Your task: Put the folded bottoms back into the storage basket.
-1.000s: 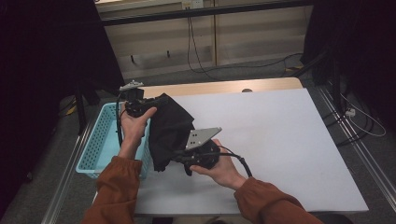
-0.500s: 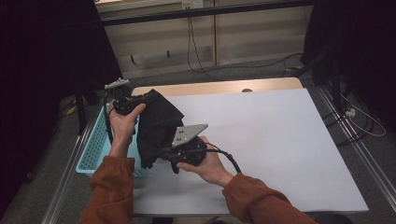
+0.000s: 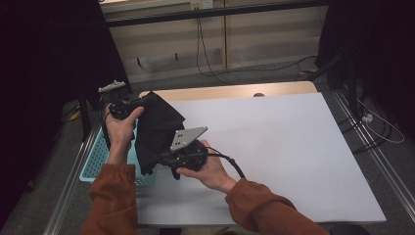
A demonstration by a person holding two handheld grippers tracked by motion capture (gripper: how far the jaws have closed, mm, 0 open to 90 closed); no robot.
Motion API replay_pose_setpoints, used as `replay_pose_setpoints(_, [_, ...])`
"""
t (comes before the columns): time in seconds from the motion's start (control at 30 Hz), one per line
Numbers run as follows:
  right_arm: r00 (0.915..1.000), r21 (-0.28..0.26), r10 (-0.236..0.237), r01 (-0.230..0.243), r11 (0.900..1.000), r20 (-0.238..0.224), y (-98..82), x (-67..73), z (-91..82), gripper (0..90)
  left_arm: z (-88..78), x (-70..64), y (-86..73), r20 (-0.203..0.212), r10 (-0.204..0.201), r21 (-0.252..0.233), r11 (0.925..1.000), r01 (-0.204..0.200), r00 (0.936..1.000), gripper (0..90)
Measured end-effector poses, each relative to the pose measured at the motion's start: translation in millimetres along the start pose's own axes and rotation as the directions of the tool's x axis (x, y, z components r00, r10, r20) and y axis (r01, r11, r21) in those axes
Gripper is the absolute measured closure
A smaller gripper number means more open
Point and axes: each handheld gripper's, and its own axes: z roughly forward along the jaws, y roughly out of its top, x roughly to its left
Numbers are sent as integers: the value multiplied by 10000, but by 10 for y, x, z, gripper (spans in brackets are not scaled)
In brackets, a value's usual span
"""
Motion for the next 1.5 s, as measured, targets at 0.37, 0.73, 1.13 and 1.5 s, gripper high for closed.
replay_pose_setpoints(0.37, [9998,-51,-54,53,10000,-188,111,7,141,833,-158,118,36,-312,-76,-251,9997,68,9995,798])
replay_pose_setpoints(0.73, [9994,-168,-178,173,9997,-289,226,10,266,833,-236,212,33,-879,188,-127,9997,-200,9960,798])
replay_pose_setpoints(1.13, [9988,-60,-295,293,9996,-392,317,23,430,833,-312,337,3,-1239,44,-225,9997,-72,9923,798])
replay_pose_setpoints(1.5, [9990,28,-157,159,9999,-416,323,-16,548,833,-361,459,-31,-1426,-125,-250,9996,90,9897,798])
